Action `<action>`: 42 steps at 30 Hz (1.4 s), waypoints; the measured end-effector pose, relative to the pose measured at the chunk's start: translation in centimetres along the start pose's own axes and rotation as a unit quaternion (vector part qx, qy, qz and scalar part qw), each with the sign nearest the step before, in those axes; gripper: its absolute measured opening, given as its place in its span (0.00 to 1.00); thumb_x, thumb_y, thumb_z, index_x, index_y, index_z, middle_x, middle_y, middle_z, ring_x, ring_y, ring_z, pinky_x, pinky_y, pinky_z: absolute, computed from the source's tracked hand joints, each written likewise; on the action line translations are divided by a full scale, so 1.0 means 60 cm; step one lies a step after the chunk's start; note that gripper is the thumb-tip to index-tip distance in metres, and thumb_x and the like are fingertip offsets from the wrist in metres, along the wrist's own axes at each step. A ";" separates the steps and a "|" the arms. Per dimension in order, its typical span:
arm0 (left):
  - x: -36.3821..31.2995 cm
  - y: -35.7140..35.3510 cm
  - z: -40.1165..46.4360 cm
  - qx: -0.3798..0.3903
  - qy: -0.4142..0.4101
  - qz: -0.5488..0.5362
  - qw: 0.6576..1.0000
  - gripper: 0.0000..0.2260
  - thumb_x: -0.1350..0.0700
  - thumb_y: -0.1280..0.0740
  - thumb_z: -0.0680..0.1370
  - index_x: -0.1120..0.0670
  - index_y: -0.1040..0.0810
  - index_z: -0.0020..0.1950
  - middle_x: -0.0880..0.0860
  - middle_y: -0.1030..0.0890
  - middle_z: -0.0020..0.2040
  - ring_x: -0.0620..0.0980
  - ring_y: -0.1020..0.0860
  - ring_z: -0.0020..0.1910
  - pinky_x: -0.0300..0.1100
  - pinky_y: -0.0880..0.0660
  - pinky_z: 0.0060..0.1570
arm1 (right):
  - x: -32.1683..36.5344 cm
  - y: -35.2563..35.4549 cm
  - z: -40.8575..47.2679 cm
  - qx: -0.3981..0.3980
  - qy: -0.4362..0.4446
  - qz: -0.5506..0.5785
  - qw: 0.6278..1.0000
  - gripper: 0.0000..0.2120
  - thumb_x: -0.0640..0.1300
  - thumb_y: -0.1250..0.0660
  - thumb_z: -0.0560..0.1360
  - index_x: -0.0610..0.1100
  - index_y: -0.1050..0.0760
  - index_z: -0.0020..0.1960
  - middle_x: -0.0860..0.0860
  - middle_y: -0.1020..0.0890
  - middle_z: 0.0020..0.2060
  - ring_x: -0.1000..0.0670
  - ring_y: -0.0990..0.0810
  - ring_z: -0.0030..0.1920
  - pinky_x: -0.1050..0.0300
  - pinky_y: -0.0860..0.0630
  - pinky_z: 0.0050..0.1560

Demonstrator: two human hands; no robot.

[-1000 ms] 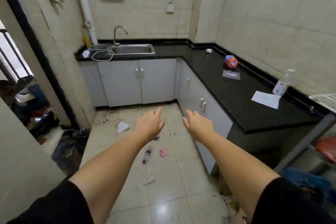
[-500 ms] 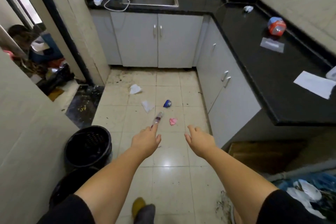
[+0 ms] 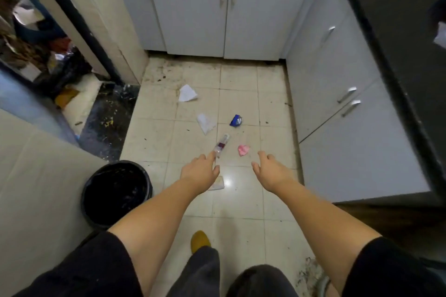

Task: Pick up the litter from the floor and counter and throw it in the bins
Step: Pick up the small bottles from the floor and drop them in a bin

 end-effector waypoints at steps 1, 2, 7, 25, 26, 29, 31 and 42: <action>0.008 -0.005 0.022 0.008 0.005 -0.004 1.000 0.23 0.47 0.48 0.82 0.51 0.44 0.76 0.60 0.28 0.66 0.59 0.27 0.63 0.53 0.28 0.58 | 0.001 -0.003 0.029 0.005 0.002 0.000 1.000 0.22 0.52 0.52 0.82 0.44 0.43 0.72 0.40 0.28 0.64 0.38 0.23 0.58 0.46 0.25 0.55; 0.016 -0.015 0.045 0.017 0.013 -0.009 1.000 0.23 0.47 0.48 0.82 0.51 0.44 0.76 0.59 0.28 0.67 0.59 0.27 0.64 0.53 0.27 0.59 | 0.001 -0.009 0.057 0.012 0.005 0.000 1.000 0.23 0.52 0.52 0.82 0.44 0.44 0.73 0.40 0.28 0.64 0.38 0.24 0.59 0.46 0.25 0.56; 0.059 -0.124 0.179 0.061 0.086 -0.044 0.993 0.24 0.46 0.49 0.82 0.52 0.45 0.76 0.59 0.30 0.69 0.60 0.28 0.65 0.53 0.28 0.60 | -0.020 -0.106 0.222 0.062 0.036 -0.020 0.997 0.23 0.51 0.51 0.81 0.44 0.44 0.74 0.41 0.28 0.63 0.39 0.23 0.56 0.47 0.24 0.52; 0.225 -0.844 0.675 0.128 0.141 -0.015 0.982 0.33 0.45 0.37 0.76 0.47 0.48 0.76 0.56 0.52 0.79 0.60 0.48 0.77 0.61 0.34 0.68 | -0.216 -0.650 0.915 0.114 0.093 -0.115 0.982 0.20 0.42 0.50 0.80 0.48 0.43 0.72 0.38 0.40 0.70 0.35 0.28 0.63 0.42 0.30 0.62; 0.231 -0.854 0.683 0.108 0.128 -0.002 0.986 0.32 0.47 0.35 0.75 0.48 0.46 0.75 0.56 0.48 0.77 0.60 0.45 0.75 0.59 0.32 0.66 | -0.219 -0.665 0.929 0.113 0.101 -0.123 0.981 0.20 0.42 0.49 0.80 0.47 0.42 0.71 0.37 0.38 0.68 0.35 0.27 0.60 0.42 0.29 0.61; 0.240 -0.869 0.697 0.065 0.098 0.037 0.992 0.28 0.56 0.33 0.74 0.53 0.40 0.72 0.58 0.39 0.72 0.60 0.38 0.70 0.53 0.30 0.65 | -0.231 -0.684 0.958 0.072 0.096 -0.117 0.986 0.18 0.46 0.50 0.80 0.44 0.37 0.68 0.40 0.32 0.54 0.42 0.26 0.44 0.46 0.29 0.48; 0.248 -0.874 0.701 0.055 0.098 0.023 0.993 0.25 0.60 0.34 0.75 0.55 0.37 0.70 0.58 0.35 0.69 0.59 0.35 0.68 0.50 0.29 0.64 | -0.234 -0.689 0.968 0.057 0.092 -0.117 0.987 0.16 0.44 0.50 0.81 0.41 0.35 0.67 0.40 0.31 0.56 0.41 0.26 0.45 0.50 0.30 0.47; 0.360 -0.680 0.680 -0.134 0.137 -0.054 0.980 0.14 0.68 0.40 0.76 0.56 0.31 0.60 0.56 0.27 0.58 0.55 0.28 0.56 0.48 0.25 0.48 | 0.008 -0.609 0.882 0.058 0.262 0.103 0.958 0.12 0.41 0.43 0.78 0.35 0.26 0.42 0.44 0.24 0.34 0.48 0.27 0.36 0.55 0.29 0.39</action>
Point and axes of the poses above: each hand's wrist, its own z-axis towards the middle knuckle, its own y-axis out of the back of the hand, x = y × z, the point moved 8 cm from there along z, towards the middle knuckle
